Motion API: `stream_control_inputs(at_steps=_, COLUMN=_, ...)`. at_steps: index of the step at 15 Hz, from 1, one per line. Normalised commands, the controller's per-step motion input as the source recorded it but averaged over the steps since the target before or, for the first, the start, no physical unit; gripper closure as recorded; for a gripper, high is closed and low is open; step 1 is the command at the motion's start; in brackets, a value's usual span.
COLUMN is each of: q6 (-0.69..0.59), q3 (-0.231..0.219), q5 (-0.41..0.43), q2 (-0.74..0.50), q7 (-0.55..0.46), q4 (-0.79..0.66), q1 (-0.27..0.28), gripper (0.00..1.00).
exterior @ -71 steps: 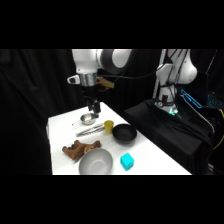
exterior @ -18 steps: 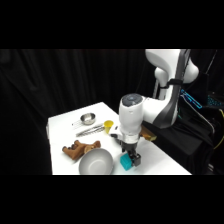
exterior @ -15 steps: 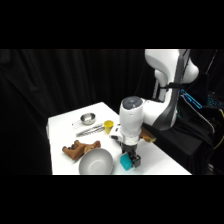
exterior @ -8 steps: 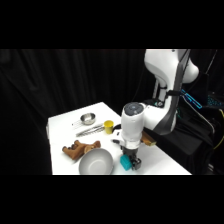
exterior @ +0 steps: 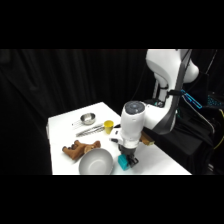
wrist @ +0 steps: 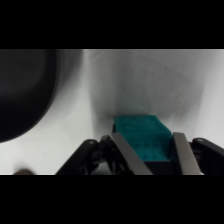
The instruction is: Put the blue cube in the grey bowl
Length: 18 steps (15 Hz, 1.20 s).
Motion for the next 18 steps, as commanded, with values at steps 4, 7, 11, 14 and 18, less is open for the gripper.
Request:
stream_control_inputs(at_steps=4, q6=-0.45, q3=-0.035, q5=-0.186, q2=-0.43, q7=0.12, q4=-0.05, q1=0.071, gripper=0.73)
stream_control_inputs(at_steps=7, q6=-0.48, q3=0.130, q5=-0.141, q2=-0.42, q7=0.05, q4=0.00, q1=-0.101, gripper=0.73)
stream_control_inputs(at_steps=11, q6=-0.42, q3=0.181, q5=-0.100, q2=-0.29, q7=-0.03, q4=0.10, q1=-0.220, gripper=0.73)
stream_control_inputs(at_steps=14, q6=-0.35, q3=0.180, q5=-0.004, q2=-0.14, q7=-0.15, q4=0.17, q1=-0.258, gripper=0.73)
stream_control_inputs(at_steps=18, q6=-0.27, q3=0.140, q5=0.061, q2=-0.01, q7=-0.22, q4=0.26, q1=-0.225, gripper=0.73)
